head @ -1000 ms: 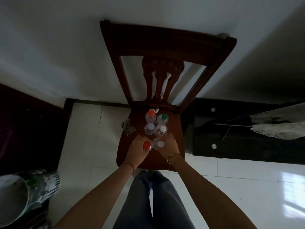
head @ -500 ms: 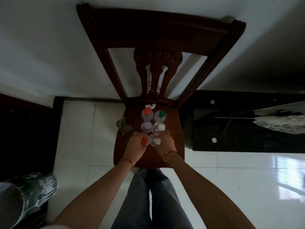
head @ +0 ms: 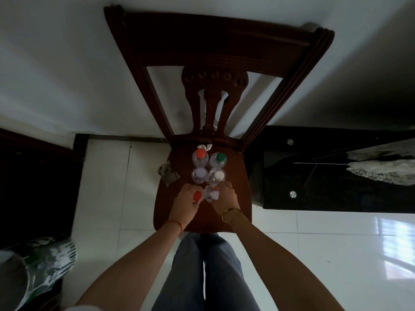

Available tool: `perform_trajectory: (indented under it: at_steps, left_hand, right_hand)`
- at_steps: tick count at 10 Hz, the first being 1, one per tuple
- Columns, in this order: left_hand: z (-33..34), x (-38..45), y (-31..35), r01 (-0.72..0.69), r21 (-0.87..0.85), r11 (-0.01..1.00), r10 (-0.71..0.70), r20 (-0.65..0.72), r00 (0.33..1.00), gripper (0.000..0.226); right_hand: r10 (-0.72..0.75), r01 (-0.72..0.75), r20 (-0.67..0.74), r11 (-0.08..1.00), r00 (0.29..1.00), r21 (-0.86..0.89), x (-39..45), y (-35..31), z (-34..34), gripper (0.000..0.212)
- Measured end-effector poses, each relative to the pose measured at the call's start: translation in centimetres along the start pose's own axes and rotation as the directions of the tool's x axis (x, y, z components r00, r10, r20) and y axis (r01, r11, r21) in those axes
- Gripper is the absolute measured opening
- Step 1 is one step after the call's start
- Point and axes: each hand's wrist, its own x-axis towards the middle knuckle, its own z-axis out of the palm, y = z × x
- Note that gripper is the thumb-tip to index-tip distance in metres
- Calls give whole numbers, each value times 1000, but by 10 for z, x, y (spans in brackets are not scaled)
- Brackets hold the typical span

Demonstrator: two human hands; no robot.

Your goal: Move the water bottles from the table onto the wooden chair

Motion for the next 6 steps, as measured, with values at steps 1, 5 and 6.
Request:
perform_trajectory:
  at_steps: [1, 5, 6]
  left_hand:
    - [1, 3, 0, -17, 3, 1000, 17, -17, 1000, 18]
    - [-15, -17, 7, 15, 15, 1000, -16, 46, 999, 37]
    - [-28, -30, 16, 10, 17, 1000, -10, 11, 1000, 41]
  right_hand:
    - [-5, 5, 6, 1000, 1000, 4, 0, 1, 1, 39]
    - [-10, 12, 68, 999, 998, -35, -22, -1, -24, 42]
    - [-44, 50, 64, 994, 997, -94, -34, 0, -44, 36]
